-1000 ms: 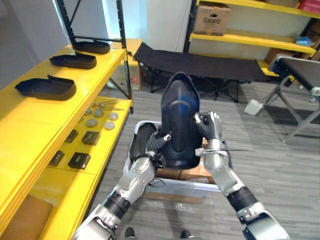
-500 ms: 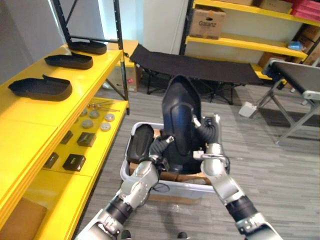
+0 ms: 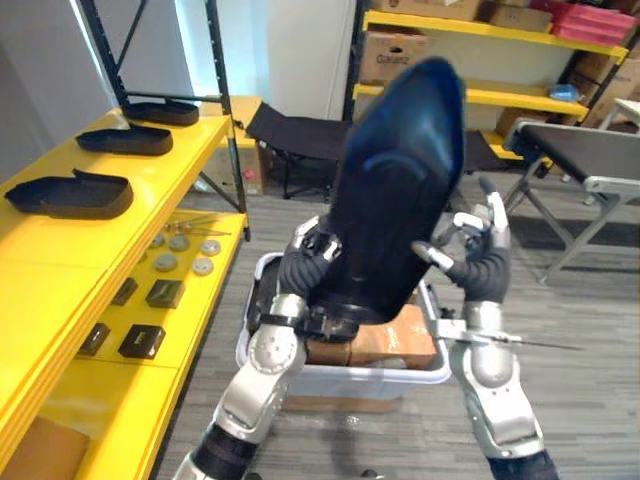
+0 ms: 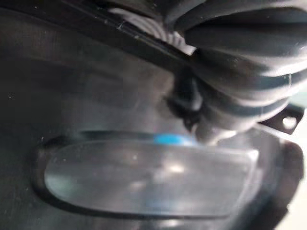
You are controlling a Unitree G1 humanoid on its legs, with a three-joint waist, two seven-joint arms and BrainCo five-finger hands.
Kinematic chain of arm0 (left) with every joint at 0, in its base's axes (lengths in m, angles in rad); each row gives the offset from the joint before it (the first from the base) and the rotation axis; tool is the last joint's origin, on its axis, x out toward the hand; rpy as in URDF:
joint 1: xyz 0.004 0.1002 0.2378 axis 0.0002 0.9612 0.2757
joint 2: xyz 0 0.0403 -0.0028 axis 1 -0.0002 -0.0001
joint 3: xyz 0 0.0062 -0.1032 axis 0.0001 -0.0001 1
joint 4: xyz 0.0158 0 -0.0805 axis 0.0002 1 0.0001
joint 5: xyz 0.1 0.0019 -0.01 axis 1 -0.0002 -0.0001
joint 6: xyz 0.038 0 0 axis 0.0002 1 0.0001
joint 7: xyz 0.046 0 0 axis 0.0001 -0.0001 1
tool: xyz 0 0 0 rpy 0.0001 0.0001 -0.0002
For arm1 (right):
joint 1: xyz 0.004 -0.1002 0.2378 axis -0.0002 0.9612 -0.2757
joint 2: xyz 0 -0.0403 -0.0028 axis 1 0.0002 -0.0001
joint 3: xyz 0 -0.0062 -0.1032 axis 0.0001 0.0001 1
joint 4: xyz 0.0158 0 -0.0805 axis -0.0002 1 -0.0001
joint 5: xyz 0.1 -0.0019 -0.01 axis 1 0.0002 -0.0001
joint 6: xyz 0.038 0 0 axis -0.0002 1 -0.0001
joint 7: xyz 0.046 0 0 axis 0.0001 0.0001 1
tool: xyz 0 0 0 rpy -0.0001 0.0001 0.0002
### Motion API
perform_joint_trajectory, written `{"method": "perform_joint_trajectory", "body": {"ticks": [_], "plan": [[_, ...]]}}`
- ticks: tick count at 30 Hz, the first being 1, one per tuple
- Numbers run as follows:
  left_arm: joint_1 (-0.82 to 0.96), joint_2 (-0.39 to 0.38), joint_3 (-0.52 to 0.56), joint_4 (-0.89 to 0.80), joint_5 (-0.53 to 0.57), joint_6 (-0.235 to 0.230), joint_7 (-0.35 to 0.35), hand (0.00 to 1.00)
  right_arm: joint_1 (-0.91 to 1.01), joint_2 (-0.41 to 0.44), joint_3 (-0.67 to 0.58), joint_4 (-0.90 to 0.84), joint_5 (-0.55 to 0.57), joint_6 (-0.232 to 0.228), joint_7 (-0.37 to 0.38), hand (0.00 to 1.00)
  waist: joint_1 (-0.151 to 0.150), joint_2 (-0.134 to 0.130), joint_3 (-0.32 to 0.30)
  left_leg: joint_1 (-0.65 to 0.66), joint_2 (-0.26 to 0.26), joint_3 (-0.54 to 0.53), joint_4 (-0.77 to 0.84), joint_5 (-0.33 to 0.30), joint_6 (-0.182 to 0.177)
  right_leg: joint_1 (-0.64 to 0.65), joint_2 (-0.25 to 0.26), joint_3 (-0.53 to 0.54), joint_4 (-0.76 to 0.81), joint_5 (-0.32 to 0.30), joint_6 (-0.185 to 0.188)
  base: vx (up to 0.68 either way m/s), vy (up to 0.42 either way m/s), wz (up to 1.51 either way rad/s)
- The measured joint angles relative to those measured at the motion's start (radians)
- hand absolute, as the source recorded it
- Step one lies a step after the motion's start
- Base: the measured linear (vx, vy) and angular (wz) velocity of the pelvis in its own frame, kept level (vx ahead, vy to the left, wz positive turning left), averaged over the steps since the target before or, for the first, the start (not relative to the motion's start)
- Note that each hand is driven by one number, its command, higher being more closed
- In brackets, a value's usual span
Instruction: Walk over and take plastic housings, then place them on the shelf
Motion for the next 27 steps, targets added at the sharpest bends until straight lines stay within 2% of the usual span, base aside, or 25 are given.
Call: {"method": "perform_joint_trajectory", "body": {"ticks": [1,3,5,8,11,18,22,24,27], "plan": [[0.041,-0.019,0.127,0.001,0.001,-0.017,0.062,1.00,0.038,0.025,-0.110,0.000,0.059,-0.006,0.000,0.00,-0.003,0.011,-0.005,-0.002,0.003,0.011,0.000,-0.002,-0.001,-0.007,0.002,0.009,-0.001,0.000,0.000,0.04,-0.010,-0.19],[0.091,-0.013,0.276,0.000,0.002,-0.056,0.136,1.00,0.136,0.032,-0.239,0.002,0.115,-0.006,0.002,0.00,-0.005,0.023,-0.005,-0.001,0.007,0.020,0.000,-0.007,-0.004,-0.008,0.005,0.011,-0.006,0.000,0.001,0.05,-0.014,-0.13],[0.156,0.016,0.333,-0.020,0.001,-0.093,0.164,1.00,0.244,0.042,-0.256,0.005,0.158,-0.003,0.017,0.00,-0.006,0.026,-0.005,-0.001,0.009,0.022,0.000,-0.012,-0.009,-0.009,0.008,0.012,-0.010,0.000,0.001,0.07,-0.017,-0.06],[0.262,0.019,0.297,-0.089,0.001,-0.133,0.151,1.00,0.333,0.109,-0.201,0.032,0.219,0.005,0.066,0.00,-0.006,0.026,-0.005,-0.005,0.007,0.028,0.000,-0.018,-0.014,-0.012,0.006,0.018,-0.018,0.000,0.001,0.06,-0.001,-0.06],[0.343,0.014,0.273,-0.096,-0.013,-0.186,0.098,1.00,0.360,0.148,-0.183,0.135,0.260,-0.002,0.133,0.00,-0.005,0.025,-0.005,-0.004,0.003,0.036,0.001,-0.023,-0.011,-0.010,0.004,0.023,-0.019,0.002,0.005,0.06,0.014,-0.07],[0.409,0.013,0.356,-0.097,-0.081,-0.288,0.045,1.00,0.364,0.149,-0.188,0.298,0.300,-0.023,0.233,0.00,0.001,0.030,-0.002,0.001,0.000,0.038,0.000,-0.032,-0.009,-0.006,0.001,0.027,-0.017,-0.007,0.010,0.02,0.007,-0.01],[0.415,0.013,0.365,-0.145,-0.069,-0.307,0.045,1.00,0.329,0.148,-0.162,0.369,0.319,-0.034,0.229,0.00,0.007,0.031,-0.002,-0.016,-0.004,-0.005,0.000,-0.032,-0.010,-0.003,-0.004,-0.015,-0.002,-0.022,0.011,0.01,0.001,0.27],[0.423,0.006,0.384,-0.163,-0.036,-0.306,0.057,1.00,0.285,0.145,-0.149,0.403,0.337,-0.040,0.230,0.00,0.032,0.038,0.003,-0.018,-0.005,-0.015,0.000,-0.026,-0.008,0.002,-0.005,-0.024,-0.003,-0.022,0.010,0.01,-0.005,0.19],[0.435,-0.016,0.404,-0.186,-0.022,-0.306,0.071,1.00,0.235,0.142,-0.119,0.435,0.343,-0.054,0.231,0.00,0.033,0.041,0.006,-0.021,-0.013,-0.063,0.000,-0.023,-0.007,0.030,-0.012,-0.077,-0.003,-0.034,0.017,0.02,-0.009,0.45]]}}
